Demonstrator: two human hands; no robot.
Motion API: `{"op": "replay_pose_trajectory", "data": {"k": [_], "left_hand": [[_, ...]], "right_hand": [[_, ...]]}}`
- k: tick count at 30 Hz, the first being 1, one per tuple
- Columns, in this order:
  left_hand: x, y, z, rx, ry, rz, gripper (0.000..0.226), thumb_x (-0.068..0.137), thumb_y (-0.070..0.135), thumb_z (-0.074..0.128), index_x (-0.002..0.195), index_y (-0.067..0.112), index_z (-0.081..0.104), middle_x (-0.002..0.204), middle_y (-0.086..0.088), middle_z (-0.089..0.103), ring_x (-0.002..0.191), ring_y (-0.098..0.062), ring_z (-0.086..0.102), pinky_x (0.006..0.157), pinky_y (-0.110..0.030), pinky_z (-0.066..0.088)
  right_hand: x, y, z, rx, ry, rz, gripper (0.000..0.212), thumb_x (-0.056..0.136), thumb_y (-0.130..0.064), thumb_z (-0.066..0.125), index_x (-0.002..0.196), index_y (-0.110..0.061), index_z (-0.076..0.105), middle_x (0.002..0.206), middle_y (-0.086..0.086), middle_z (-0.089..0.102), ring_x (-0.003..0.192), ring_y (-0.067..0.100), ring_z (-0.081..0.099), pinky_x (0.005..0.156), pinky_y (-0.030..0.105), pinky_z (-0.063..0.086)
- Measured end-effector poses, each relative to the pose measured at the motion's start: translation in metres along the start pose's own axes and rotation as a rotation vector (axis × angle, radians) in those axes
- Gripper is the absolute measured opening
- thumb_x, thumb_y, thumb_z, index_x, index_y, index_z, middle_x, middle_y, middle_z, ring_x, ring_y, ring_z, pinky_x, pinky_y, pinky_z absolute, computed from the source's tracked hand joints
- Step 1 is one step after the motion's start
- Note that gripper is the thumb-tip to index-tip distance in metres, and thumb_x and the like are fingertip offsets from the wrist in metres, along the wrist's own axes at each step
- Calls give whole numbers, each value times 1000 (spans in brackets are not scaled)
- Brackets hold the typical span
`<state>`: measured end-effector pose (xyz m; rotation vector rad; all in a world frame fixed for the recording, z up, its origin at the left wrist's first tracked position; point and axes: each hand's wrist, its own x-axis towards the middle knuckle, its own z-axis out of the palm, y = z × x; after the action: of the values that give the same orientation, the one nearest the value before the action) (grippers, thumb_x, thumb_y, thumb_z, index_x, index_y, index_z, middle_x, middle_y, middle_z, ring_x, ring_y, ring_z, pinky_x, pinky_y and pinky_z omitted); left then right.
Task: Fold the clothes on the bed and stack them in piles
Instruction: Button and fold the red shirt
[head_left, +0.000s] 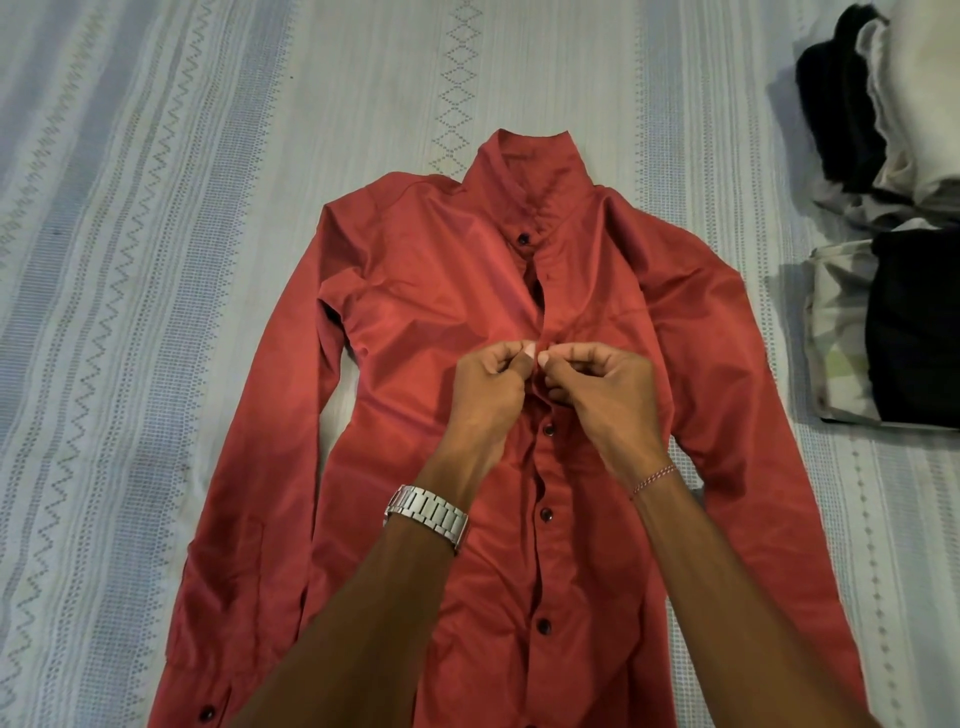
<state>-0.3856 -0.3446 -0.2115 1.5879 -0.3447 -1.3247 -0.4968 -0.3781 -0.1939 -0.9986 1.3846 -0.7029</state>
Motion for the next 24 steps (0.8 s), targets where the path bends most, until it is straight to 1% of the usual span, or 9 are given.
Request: {"op": "replay_pose_trajectory", "data": {"k": [3, 6, 9, 12, 15, 18, 19, 22, 24], "left_hand": [[-1, 5, -2, -8, -1, -5, 19, 98, 11, 63, 84, 7, 75, 85, -17, 73, 82, -27, 67, 89, -45, 56], [-5, 7, 1, -7, -16, 16, 19, 96, 14, 68, 84, 1, 76, 86, -19, 75, 83, -28, 72, 85, -38, 58], [-3, 3, 2, -7, 42, 40, 15, 95, 11, 69, 84, 3, 75, 92, -27, 73, 80, -26, 69, 83, -40, 59], [3, -2, 5, 12, 91, 38, 17, 96, 10, 67, 81, 5, 74, 89, -25, 74, 77, -25, 68, 79, -39, 58], [5, -5, 3, 99, 96, 73, 18, 98, 12, 65, 83, 8, 74, 75, -12, 70, 69, -19, 61, 71, -35, 53], [4, -8, -3, 238, 29, 128, 20, 99, 16, 63, 82, 11, 72, 61, -3, 60, 58, -9, 51, 58, -28, 45], [3, -10, -6, 283, -1, 163, 18, 99, 16, 63, 83, 11, 71, 62, -7, 62, 57, -11, 52, 57, -31, 45], [-5, -21, -18, 312, -68, 217, 6, 95, 13, 69, 99, 11, 64, 78, -19, 71, 68, -29, 68, 64, -45, 56], [-17, -36, -24, 329, -52, 220, 21, 91, 11, 74, 104, 11, 58, 75, -14, 72, 67, -31, 73, 63, -43, 61]], "right_hand": [[3, 2, -1, -40, -17, 2, 5, 87, -11, 80, 89, -9, 76, 77, 8, 77, 70, 18, 74, 63, 23, 56], [7, 6, 1, -144, 23, -54, 5, 87, -14, 79, 85, -12, 75, 75, 2, 76, 70, 15, 75, 64, 28, 58], [5, 12, 4, -236, 90, -150, 9, 84, -17, 82, 83, -20, 74, 74, -2, 76, 69, 12, 74, 67, 34, 62], [3, 15, 2, -225, 80, -167, 11, 85, -16, 81, 85, -25, 75, 77, -3, 77, 72, 14, 75, 72, 38, 63], [3, 14, -3, -63, 9, -71, 4, 89, -12, 77, 88, -16, 78, 80, 4, 78, 78, 19, 76, 78, 39, 62], [2, 10, -11, 37, -92, 50, 6, 92, -10, 73, 87, -11, 78, 77, 6, 75, 75, 16, 71, 76, 33, 57], [2, 10, -15, 33, -132, 84, 8, 93, -11, 72, 86, -12, 77, 76, 6, 74, 73, 15, 69, 73, 32, 55], [-5, 13, -23, -45, -226, 173, 17, 96, -9, 67, 82, -12, 76, 72, 6, 71, 69, 15, 64, 66, 31, 52], [-14, 20, -26, -119, -270, 211, 22, 99, -6, 63, 80, -11, 73, 72, 7, 70, 65, 13, 63, 63, 27, 53]]}}
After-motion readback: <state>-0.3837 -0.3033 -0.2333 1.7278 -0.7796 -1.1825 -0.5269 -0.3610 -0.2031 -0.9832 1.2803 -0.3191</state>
